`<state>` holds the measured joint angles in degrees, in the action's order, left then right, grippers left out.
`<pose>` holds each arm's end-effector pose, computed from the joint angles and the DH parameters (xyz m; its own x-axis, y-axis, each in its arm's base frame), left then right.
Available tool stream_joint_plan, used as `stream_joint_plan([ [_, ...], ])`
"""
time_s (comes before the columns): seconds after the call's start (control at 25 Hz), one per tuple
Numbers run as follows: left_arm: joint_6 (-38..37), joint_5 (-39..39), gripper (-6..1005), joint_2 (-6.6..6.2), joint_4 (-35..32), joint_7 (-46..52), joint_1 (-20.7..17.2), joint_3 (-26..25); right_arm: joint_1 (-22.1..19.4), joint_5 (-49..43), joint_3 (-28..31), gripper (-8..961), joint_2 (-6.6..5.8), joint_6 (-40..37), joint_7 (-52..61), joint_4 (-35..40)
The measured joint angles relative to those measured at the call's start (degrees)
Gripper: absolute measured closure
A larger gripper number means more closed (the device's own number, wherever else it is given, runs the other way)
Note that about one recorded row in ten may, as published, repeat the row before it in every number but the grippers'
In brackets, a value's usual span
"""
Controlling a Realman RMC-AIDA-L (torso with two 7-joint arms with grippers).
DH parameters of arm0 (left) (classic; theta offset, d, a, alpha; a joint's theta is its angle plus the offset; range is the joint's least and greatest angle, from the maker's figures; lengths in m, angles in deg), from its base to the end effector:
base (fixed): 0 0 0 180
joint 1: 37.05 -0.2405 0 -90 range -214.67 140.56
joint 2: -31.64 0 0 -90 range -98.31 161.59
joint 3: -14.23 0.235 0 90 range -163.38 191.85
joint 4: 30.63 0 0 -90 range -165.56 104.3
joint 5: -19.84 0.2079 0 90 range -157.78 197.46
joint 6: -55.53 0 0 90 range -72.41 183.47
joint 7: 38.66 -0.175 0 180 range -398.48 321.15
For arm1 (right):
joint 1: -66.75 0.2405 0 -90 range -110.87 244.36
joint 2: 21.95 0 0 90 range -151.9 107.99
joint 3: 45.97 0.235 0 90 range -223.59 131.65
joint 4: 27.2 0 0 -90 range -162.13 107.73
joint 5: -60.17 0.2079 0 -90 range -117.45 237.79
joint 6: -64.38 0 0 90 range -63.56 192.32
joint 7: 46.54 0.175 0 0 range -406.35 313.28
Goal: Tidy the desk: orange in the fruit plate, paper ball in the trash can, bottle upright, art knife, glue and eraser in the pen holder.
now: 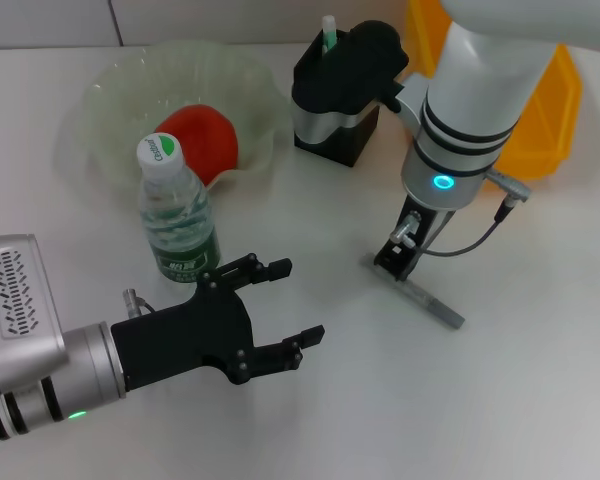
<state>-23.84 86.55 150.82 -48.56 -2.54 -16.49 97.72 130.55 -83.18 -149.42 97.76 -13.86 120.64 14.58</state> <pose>-0.2427 0.2573 -0.0986 0.8182 0.0282 0.5742 0.2309 -0.9308 -0.2833 0.1393 0.3608 -0.1098 0.5903 -0.6497 0.4791 -0.4471 -0.7573 -0.4761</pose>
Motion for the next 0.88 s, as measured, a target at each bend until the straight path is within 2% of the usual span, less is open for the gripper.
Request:
stream_joint_plan([
  [0.32,0.1,-0.1,197,0.0,0.0,0.0,0.0,-0.1,-1.4,-1.2,4.0,929,-0.09,-0.4,0.5,1.7],
  [0.52,0.3,-0.1,197,0.0,0.0,0.0,0.0,-0.1,-1.7,-1.1,4.0,817,0.07,-0.7,0.5,2.5],
  [0.76,0.2,-0.1,197,0.0,0.0,0.0,0.0,-0.1,-1.4,-0.6,1.7,612,0.14,-0.8,0.4,2.0],
  [0.88,0.2,-0.1,197,0.0,0.0,0.0,0.0,-0.1,-1.4,-0.2,0.9,609,0.15,-0.8,0.4,2.0],
])
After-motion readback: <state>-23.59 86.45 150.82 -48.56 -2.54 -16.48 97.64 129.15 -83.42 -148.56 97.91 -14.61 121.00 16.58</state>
